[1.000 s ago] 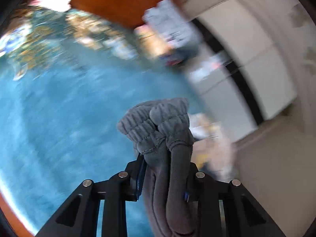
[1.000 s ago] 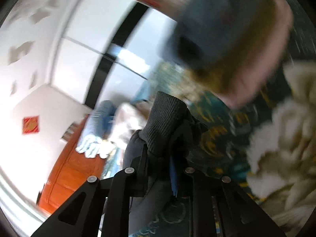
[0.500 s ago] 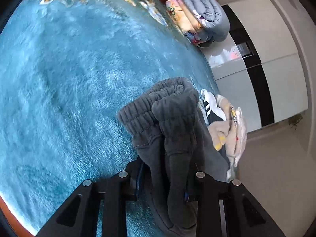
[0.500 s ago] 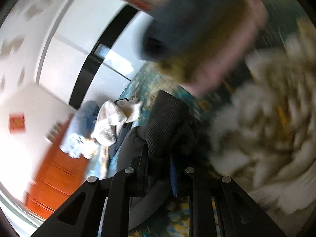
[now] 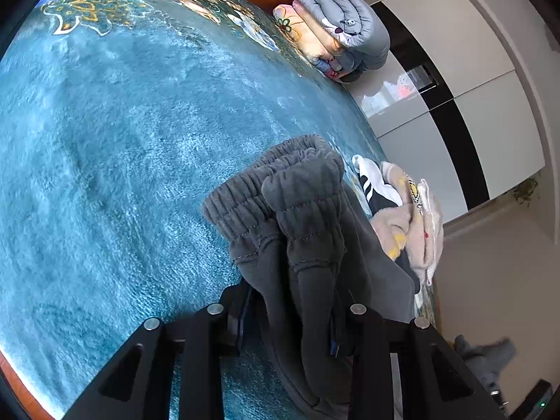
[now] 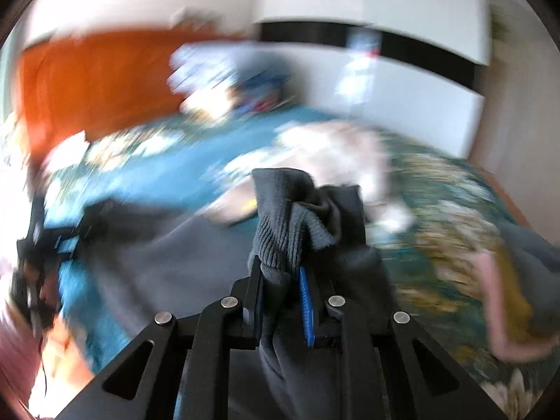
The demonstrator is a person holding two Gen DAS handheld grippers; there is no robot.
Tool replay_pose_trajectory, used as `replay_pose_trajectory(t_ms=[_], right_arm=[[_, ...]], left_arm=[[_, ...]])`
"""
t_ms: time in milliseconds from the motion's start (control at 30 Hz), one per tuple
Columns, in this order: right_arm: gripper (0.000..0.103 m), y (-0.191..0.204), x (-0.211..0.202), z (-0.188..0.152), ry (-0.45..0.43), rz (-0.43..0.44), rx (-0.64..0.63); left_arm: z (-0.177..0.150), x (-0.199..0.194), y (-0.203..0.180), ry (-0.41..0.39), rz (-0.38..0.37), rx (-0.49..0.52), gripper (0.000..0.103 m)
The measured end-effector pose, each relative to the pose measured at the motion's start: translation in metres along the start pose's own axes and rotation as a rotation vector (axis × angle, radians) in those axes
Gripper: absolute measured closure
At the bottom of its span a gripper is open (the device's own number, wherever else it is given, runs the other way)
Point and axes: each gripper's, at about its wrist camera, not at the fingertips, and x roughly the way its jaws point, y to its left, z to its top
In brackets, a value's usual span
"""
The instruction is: Fold clothes
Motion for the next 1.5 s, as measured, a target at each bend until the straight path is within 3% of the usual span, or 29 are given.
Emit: replay_pose_trajectory(t_ms=[200, 267, 433, 533, 600, 700, 800, 867, 967, 1100, 1167, 1267, 1367, 1433, 1500], right_arm=[[0.084, 0.085, 0.076, -0.033, 0.198, 0.042, -0.187], [0.081, 0.079, 0.07, -0.039, 0.187, 0.045, -0.211], [0.065, 0.06, 0.062, -0.022, 0.179, 0.238, -0.108], [0.064, 0.033, 0.047, -0.004, 0.09, 0.324, 0.027], [0.063, 0.01, 0.042, 0.001, 0.047, 0.273, 0.11], [0.063, -0.024, 0.063, -0.003, 0.113, 0.108, 0.25], [0.063, -0.015, 0.092, -0.019, 0.202, 0.14, 0.287], [0.064, 0.011, 0.107, -0.025, 0.235, 0.124, 0.209], [0.069, 0.031, 0.117, -0.025, 0.229, 0.088, 0.139], [0.07, 0.022, 0.096, -0.023, 0.185, 0.149, 0.133], [0.068, 0.0, 0.077, -0.029, 0.133, 0.185, 0.231], [0.065, -0.035, 0.053, -0.058, 0.089, 0.161, 0.378], [0.062, -0.071, 0.028, -0.087, 0.045, 0.133, 0.524], [0.062, -0.095, 0.012, -0.106, 0.016, 0.113, 0.621], [0.062, -0.119, -0.005, -0.126, -0.014, 0.094, 0.717]], left_arm=[[0.0, -0.001, 0.004, 0.012, -0.026, -0.007, 0.068], [-0.001, -0.002, 0.005, 0.013, -0.027, -0.006, 0.068], [-0.002, -0.002, 0.0, 0.004, -0.014, 0.008, 0.064], [-0.002, -0.002, 0.002, 0.012, -0.026, 0.003, 0.064], [-0.002, -0.002, 0.004, 0.016, -0.031, -0.004, 0.063], [-0.002, -0.002, 0.003, 0.018, -0.025, -0.005, 0.062], [-0.002, -0.001, 0.0, 0.018, -0.009, -0.001, 0.059], [-0.002, 0.0, -0.002, 0.02, 0.001, -0.001, 0.057], [0.002, 0.002, 0.0, 0.033, 0.003, -0.028, 0.056], [0.007, 0.003, 0.003, 0.051, -0.003, -0.082, 0.053], [0.009, 0.005, 0.002, 0.053, 0.013, -0.093, 0.053], [0.01, 0.008, -0.005, 0.046, 0.062, -0.102, 0.053], [0.01, 0.005, -0.018, 0.027, 0.14, -0.083, 0.064], [0.007, -0.005, -0.042, -0.01, 0.188, -0.011, 0.072], [0.001, -0.023, -0.086, -0.077, 0.226, 0.133, 0.073]])
